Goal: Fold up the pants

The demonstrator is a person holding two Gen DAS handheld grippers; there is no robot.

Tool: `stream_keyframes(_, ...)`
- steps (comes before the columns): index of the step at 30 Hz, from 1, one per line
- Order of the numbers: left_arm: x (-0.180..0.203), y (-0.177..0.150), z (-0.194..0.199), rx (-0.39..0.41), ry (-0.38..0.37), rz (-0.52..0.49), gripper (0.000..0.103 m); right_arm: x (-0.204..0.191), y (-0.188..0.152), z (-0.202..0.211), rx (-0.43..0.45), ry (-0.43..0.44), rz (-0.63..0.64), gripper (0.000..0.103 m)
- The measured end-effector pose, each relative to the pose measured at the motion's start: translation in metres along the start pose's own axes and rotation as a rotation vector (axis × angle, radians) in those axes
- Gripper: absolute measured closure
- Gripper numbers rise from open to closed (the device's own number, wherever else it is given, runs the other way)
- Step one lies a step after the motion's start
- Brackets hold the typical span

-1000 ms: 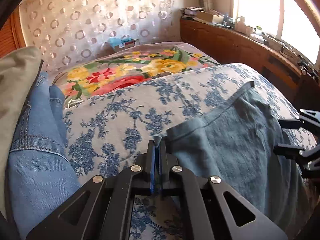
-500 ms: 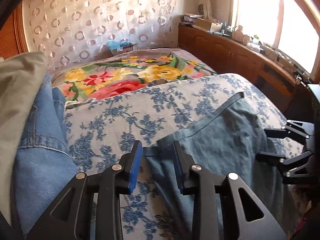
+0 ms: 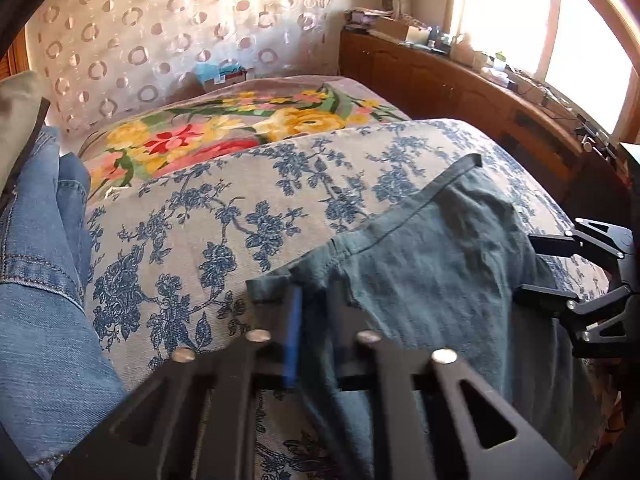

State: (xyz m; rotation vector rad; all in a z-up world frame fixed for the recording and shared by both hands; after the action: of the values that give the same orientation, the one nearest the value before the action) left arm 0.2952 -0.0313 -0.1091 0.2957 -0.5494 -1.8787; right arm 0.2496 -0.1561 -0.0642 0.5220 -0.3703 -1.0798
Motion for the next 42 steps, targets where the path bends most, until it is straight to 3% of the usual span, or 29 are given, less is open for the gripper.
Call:
stream_keyframes(6,-0.008,0.001,0.02,0.079,0.056,0.026,0.1,0.001,0.0,0.0,0.0,0.001,0.0,0.043)
stream_keyframes(12,-0.009,-0.001,0.009,0.012,0.084,0.014,0.099,0.001,-0.001,0.0,0.0,0.001,0.0,0.043)
stream_keyframes(16,-0.008,-0.002,0.008,0.002,0.096,0.017,0.08,0.002,-0.001,0.0,0.0,0.001,-0.003,0.043)
stream_keyframes(18,-0.008,-0.002,0.012,0.016,0.079,0.024,0.058,0.002,-0.001,0.0,0.0,0.001,-0.003,0.043)
stream_keyframes(19,-0.007,-0.002,0.014,0.022,0.068,0.025,0.056,0.002,-0.001,0.0,0.0,0.0,-0.003,0.043)
stream_keyframes(33,0.012,-0.032,0.023,-0.016,0.057,-0.003,0.056,0.009,-0.004,0.007,0.01,-0.003,-0.036,0.043)
stream_keyframes(42,0.02,-0.058,0.041,-0.007,0.045,-0.008,0.056,-0.005,-0.037,0.054,0.052,0.019,-0.053,0.043)
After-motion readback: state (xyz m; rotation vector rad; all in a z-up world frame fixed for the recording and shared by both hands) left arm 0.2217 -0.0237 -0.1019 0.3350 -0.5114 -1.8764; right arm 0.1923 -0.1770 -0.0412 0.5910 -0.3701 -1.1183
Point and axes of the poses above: each gripper's, at about its wrist camera, not at the fingertips, and z roughly against the way its jaws point, x to its right, y to its top, the point moved 2 cm from there along -z, roughly the way its jaws point, and after that the axes turned 10 degrees about -x, right-handed, at the moved point
